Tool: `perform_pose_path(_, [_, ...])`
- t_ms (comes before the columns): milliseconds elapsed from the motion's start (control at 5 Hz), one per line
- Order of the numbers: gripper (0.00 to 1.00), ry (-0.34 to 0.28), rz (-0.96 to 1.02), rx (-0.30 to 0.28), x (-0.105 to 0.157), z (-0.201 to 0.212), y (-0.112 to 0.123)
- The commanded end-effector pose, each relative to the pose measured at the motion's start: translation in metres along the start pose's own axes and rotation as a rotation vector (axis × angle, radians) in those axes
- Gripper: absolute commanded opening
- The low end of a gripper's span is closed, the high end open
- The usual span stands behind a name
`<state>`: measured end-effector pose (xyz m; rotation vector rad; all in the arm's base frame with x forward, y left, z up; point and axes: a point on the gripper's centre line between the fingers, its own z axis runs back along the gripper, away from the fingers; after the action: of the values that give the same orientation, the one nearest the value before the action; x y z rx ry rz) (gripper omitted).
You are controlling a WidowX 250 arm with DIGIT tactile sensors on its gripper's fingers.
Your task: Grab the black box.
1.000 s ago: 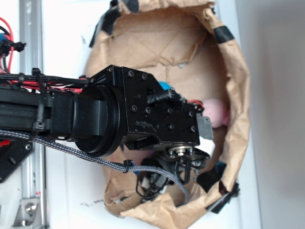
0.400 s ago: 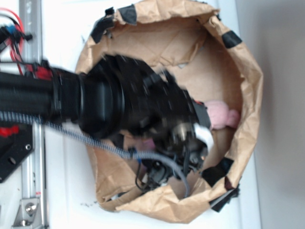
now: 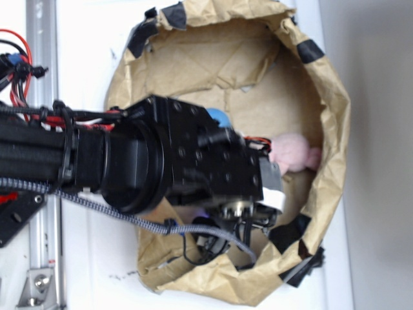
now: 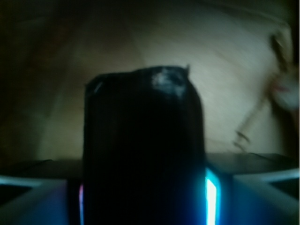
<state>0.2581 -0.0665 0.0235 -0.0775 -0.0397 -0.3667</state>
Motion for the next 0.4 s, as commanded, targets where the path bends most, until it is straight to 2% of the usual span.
perform_pose_path(0, [0.0, -0.161, 0.267, 0.104, -0.047, 0.103, 0.027])
perform_pose_path(200, [0.0, -0.19, 0.37, 0.089, -0.055, 0.142, 0.042])
